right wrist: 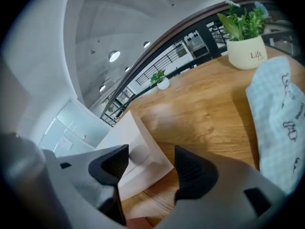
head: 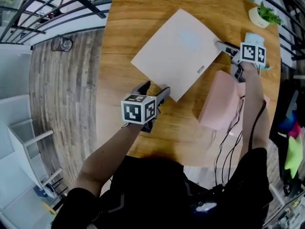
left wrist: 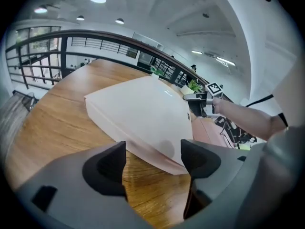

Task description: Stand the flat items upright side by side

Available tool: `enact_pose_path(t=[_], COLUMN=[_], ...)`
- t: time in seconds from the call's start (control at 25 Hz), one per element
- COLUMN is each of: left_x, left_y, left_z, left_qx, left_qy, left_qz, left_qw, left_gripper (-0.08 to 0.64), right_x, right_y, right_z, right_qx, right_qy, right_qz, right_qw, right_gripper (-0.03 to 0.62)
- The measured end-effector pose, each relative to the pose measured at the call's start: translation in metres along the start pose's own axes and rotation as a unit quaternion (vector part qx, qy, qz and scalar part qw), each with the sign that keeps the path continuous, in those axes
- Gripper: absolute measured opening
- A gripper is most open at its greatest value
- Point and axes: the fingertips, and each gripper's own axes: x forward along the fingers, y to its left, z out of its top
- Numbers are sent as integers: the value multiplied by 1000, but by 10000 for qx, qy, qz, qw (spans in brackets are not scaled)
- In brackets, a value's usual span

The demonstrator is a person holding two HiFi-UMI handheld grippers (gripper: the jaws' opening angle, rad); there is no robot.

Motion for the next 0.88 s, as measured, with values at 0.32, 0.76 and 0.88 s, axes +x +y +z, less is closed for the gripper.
enact_pose_path(t=[0.32,0.76,0.88], left_x=[8,12,11], left_y=[12,8,10], left_z=[-6,-8,-9], left_qx=[-23,67,89], left_qy=[277,382,334], left_qz=[263,179,129], left_qw=[9993,9991,9993], left_gripper=[349,299,302], right_x=[7,2,-5], right_y=[-3,10,22], right_z=[-8,-3,2], right_qx=[660,534,276], right_qy=[167,207,84], right_qz=[450,331,259], right_qw=[9967,9978,9992], right_gripper=[311,258,250])
